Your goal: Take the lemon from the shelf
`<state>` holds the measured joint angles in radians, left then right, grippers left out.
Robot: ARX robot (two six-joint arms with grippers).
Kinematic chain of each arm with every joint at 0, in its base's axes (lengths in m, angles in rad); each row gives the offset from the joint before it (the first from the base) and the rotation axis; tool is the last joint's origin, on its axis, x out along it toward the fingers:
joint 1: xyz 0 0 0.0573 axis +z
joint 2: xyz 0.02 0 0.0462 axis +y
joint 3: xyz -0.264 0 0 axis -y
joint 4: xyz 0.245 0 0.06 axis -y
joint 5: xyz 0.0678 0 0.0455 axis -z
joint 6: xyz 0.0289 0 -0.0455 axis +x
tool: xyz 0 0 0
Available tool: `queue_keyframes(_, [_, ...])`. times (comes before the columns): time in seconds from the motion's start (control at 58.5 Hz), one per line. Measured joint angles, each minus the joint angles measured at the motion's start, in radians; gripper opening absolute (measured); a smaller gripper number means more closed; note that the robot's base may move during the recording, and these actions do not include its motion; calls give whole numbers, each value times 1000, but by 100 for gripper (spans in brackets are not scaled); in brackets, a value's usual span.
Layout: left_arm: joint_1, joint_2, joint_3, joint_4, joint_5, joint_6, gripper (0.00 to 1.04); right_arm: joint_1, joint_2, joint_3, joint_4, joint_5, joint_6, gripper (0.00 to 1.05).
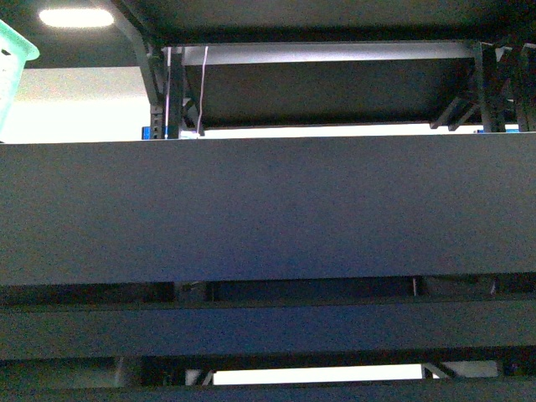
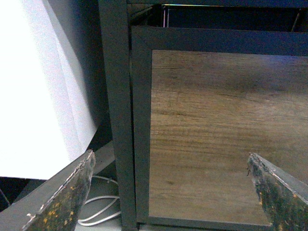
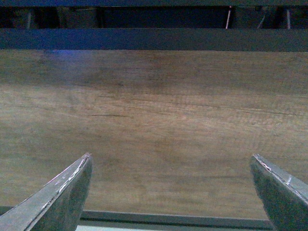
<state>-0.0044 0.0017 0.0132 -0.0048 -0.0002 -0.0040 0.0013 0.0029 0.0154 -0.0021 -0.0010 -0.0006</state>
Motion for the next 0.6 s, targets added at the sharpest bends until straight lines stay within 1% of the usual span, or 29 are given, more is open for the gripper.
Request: queue_keyframes(0.598, [0,0,0,0,0,0,97,0,0,0,0,0,0,97])
